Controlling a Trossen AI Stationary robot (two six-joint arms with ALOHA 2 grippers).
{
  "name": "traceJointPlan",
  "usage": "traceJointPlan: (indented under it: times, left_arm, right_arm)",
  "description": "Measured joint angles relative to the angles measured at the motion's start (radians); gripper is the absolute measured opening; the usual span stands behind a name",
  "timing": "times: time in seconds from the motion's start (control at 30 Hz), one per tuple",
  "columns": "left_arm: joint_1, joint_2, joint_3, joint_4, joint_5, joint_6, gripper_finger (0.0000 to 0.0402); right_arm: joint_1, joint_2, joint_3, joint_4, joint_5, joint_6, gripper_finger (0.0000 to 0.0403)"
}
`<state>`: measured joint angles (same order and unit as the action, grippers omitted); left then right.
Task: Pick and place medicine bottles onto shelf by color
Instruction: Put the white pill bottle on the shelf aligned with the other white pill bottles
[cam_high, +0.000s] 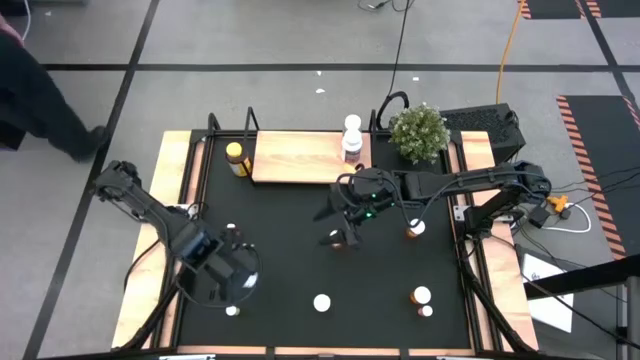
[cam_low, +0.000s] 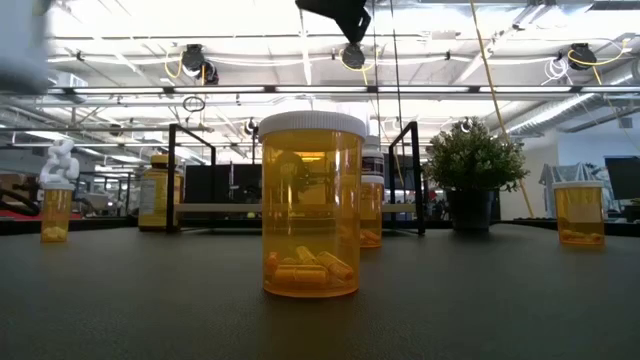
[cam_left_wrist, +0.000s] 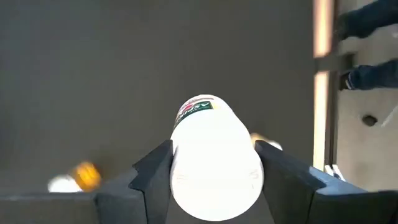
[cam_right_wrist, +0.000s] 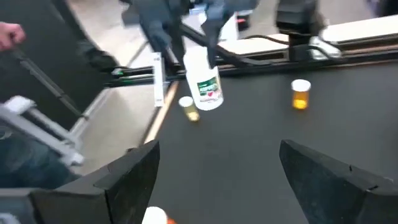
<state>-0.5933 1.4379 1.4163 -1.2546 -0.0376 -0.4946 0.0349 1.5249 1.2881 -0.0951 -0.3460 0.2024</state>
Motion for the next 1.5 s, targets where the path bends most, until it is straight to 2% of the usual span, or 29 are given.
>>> traceJointPlan:
  times: [0.1,0.23,0.43,0.57,0.7,0.87,1.03,1.2,1.27,1.37,1.5]
  left_arm:
    - [0.044,-0.001,0.112,0.020,-0.045,0.235,0.0211]
    - [0.091,-0.001,0.203,0.083,-0.070,0.524,0.0236]
    - [0.161,-0.001,0.257,0.194,-0.067,0.724,0.0213]
    - [0.208,-0.001,0.258,0.211,-0.065,0.790,0.0180]
    - [0.235,-0.001,0.258,0.175,-0.069,0.687,0.0157]
    - [0.231,-0.001,0.235,0.131,-0.091,0.616,0.0157]
    - [0.192,0.000,0.146,0.178,-0.095,0.649,0.0197]
    - [0.165,0.001,-0.001,0.404,-0.077,0.731,0.0249]
    - [0.169,0.001,-0.051,0.505,-0.076,0.649,0.0265]
    - [0.195,0.001,-0.120,0.617,-0.073,0.386,0.0279]
    - [0.224,0.001,-0.208,0.689,-0.059,0.059,0.0282]
  right_arm:
    - [0.004,0.000,0.000,0.022,-0.020,0.003,0.0325]
    - [0.007,0.000,0.000,0.050,-0.032,0.057,0.0328]
    - [0.007,0.011,0.000,0.227,-0.205,0.231,0.0345]
    - [0.014,0.008,-0.001,0.233,-0.159,0.246,0.0355]
    - [0.012,0.000,-0.001,0.203,-0.127,0.253,0.0354]
    - [0.028,-0.010,-0.001,0.122,-0.041,0.249,0.0354]
    - [0.030,-0.048,-0.001,-0.035,0.090,0.259,0.0353]
    - [0.065,-0.114,-0.001,-0.237,0.264,0.318,0.0352]
    - [0.083,-0.140,-0.001,-0.300,0.335,0.401,0.0352]
    - [0.134,-0.165,-0.001,-0.391,0.430,0.575,0.0352]
    - [0.246,-0.157,-0.009,-0.457,0.530,0.758,0.0352]
